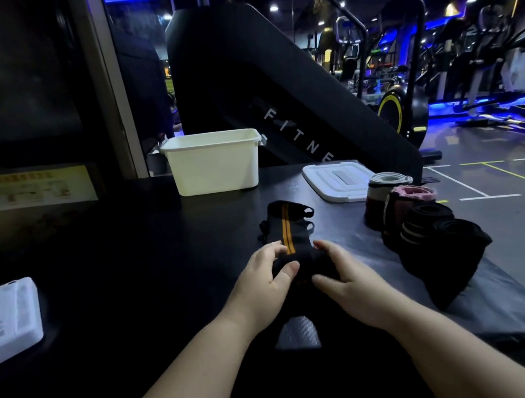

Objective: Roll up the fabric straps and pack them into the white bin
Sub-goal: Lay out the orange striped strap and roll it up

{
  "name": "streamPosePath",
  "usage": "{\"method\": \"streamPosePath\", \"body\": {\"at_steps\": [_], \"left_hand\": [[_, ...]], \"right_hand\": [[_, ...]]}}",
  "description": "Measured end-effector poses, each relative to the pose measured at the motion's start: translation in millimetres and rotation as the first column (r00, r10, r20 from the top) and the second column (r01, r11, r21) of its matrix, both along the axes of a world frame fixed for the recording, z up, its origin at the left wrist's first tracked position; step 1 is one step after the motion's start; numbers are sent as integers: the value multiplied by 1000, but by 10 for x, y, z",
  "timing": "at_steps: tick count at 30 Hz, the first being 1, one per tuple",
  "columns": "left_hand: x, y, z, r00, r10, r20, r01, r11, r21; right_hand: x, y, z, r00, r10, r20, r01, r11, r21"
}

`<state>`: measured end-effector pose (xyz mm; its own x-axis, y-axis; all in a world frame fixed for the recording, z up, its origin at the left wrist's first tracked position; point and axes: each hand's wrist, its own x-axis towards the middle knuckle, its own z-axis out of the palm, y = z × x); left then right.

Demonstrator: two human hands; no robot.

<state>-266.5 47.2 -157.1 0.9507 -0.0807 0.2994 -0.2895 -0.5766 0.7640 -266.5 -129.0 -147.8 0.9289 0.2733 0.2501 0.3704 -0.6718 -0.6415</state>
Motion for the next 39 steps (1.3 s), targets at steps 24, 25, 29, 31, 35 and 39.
{"method": "streamPosePath", "body": {"at_steps": [24, 25, 29, 31, 35, 39], "left_hand": [[-7, -113, 214, 961, -24, -275, 22, 1000, -13], [-13, -111, 225, 961, -21, -274, 20, 1000, -7], [4, -93, 226, 965, 9, -263, 11, 997, 73], [4, -33, 191, 963, -23, -270, 39, 998, 56], [15, 65, 57, 963, -93, -251, 110, 992, 54], [-23, 58, 72, 991, -66, -117, 69, 997, 28]], "right_hand": [[45, -147, 55, 988, 125, -86, -128, 991, -33], [65, -160, 20, 990, 132, -40, -135, 987, -85], [186, -186, -23, 984, 144, 102, -126, 978, -165], [240, -197, -23, 982, 137, 128, -121, 985, -122], [269, -229, -65, 986, 106, 127, -104, 994, -20], [289, -221, -93, 989, 95, 111, -100, 994, 44]]}}
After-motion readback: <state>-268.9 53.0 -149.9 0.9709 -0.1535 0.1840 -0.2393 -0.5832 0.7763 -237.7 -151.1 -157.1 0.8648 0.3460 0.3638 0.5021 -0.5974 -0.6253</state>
